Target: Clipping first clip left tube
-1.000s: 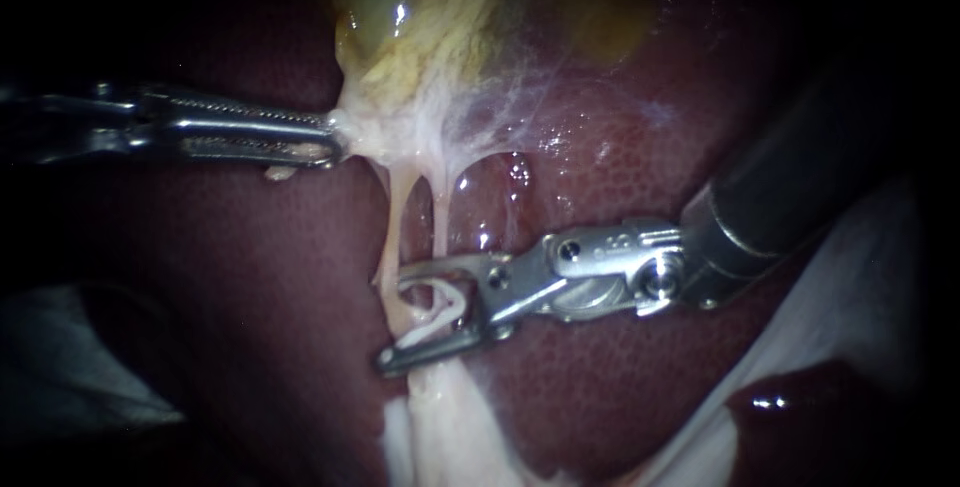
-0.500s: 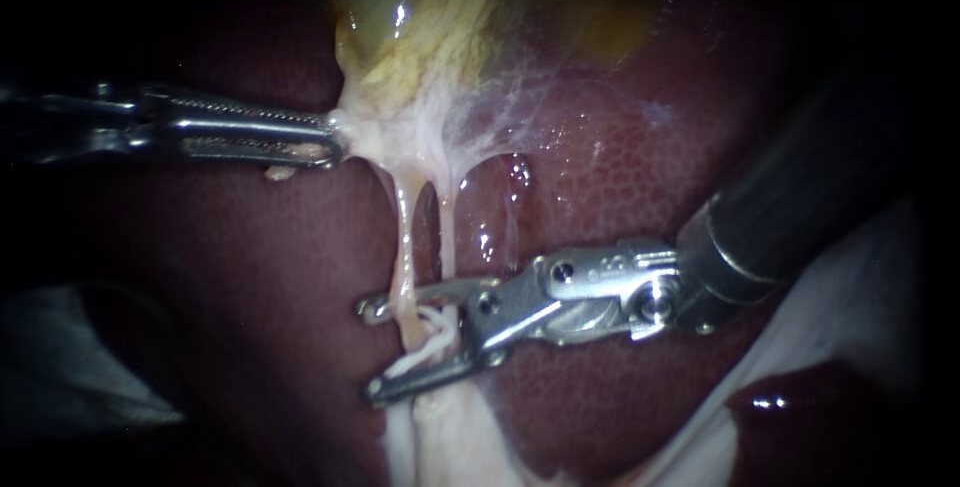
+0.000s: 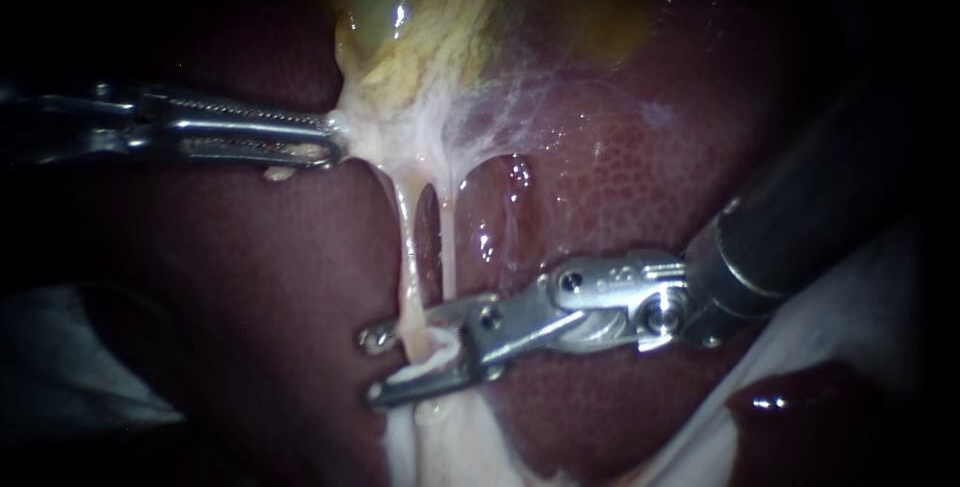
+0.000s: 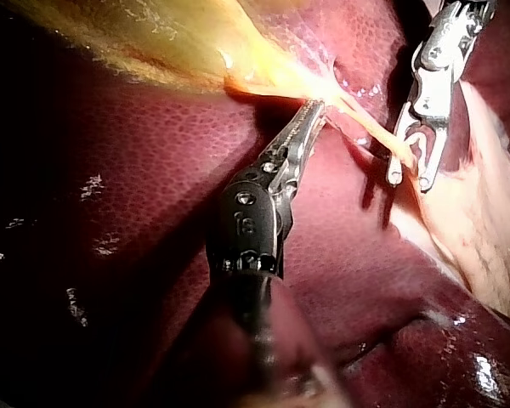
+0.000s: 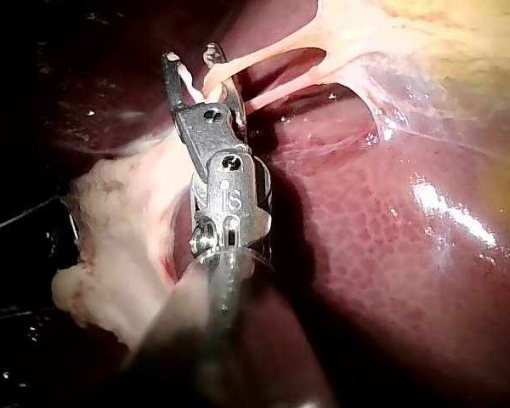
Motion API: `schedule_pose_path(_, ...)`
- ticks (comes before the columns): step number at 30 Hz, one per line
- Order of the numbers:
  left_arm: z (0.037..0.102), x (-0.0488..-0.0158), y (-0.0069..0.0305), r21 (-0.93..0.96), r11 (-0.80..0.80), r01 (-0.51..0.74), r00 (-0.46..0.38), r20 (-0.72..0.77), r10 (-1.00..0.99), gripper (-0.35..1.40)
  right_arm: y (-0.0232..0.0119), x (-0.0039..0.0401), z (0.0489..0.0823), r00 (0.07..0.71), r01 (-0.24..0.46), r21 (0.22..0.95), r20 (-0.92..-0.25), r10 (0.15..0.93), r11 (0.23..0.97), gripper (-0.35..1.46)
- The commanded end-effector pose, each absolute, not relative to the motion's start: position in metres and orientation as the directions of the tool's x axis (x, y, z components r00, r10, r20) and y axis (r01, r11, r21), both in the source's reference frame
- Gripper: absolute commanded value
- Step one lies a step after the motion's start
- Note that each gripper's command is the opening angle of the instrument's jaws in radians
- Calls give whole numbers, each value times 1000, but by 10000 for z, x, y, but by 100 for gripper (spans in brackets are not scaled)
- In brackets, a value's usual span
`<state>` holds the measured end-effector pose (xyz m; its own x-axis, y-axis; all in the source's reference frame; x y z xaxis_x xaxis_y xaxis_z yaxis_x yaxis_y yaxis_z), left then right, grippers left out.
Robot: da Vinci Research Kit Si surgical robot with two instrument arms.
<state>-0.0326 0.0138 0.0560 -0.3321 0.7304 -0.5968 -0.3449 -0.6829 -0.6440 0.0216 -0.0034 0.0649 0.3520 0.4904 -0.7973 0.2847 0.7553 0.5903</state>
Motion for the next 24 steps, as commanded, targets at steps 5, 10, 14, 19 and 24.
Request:
schedule_pose_path(5,560,-326,138,-644,-683,-345,-332,-597,730,-35,-34,215,650,358,287,590,-797,486,755,-11)
schedule_pose_path(10,560,-326,138,-644,-683,-345,-332,-597,730,-35,-33,212,648,381,257,657,-743,550,709,-35)
schedule_pose_path(14,561,-326,138,-644,-683,-345,-332,-597,730,-35,-34,214,648,382,266,656,-744,548,706,-35)
schedule_pose_path(19,561,-326,138,-644,-683,-345,-332,-597,730,-35,-34,214,648,383,265,660,-741,552,703,-35)
schedule_pose_path(24,561,-327,138,-644,-683,-345,-332,-597,731,-35,-32,214,649,385,265,665,-737,556,698,-35)
